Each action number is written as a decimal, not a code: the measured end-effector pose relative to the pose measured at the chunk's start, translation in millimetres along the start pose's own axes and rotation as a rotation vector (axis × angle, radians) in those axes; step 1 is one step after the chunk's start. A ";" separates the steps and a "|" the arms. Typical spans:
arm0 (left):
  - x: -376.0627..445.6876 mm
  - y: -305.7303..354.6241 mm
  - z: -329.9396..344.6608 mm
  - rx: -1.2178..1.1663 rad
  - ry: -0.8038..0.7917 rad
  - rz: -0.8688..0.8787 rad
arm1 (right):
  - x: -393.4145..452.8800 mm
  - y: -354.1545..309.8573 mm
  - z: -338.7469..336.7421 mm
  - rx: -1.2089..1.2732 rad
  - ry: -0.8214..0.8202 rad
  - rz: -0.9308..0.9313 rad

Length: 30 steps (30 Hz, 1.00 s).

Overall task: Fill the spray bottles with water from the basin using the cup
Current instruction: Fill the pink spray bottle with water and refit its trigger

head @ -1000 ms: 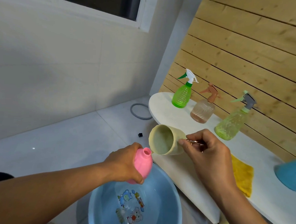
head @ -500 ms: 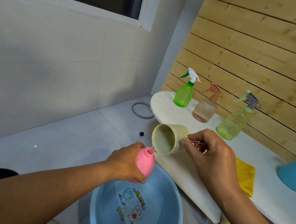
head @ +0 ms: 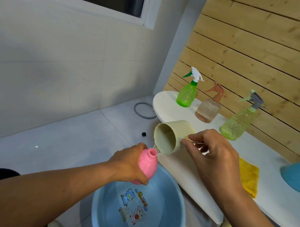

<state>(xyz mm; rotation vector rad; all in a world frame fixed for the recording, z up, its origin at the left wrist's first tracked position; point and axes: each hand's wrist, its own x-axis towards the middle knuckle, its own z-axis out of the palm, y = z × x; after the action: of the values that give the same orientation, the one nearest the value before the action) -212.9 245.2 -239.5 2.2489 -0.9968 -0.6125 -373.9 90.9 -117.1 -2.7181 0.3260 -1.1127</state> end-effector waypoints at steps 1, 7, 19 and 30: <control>0.0 0.0 0.1 0.003 -0.001 -0.001 | -0.3 0.5 0.2 -0.005 0.000 -0.009; 1.0 0.6 0.0 0.002 0.005 0.000 | -0.9 2.1 1.5 -0.041 0.011 -0.087; -0.4 0.9 -0.8 -0.021 0.002 0.012 | -4.0 0.6 1.4 -0.118 0.014 -0.279; 1.3 0.1 -2.6 -0.134 -0.007 0.007 | -8.3 -3.6 8.5 -0.120 0.055 -0.176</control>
<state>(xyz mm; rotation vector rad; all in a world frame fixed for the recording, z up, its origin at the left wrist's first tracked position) -210.5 244.9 -237.8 2.1269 -0.9387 -0.6642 -373.2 97.3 -127.7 -2.8725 0.1680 -1.2528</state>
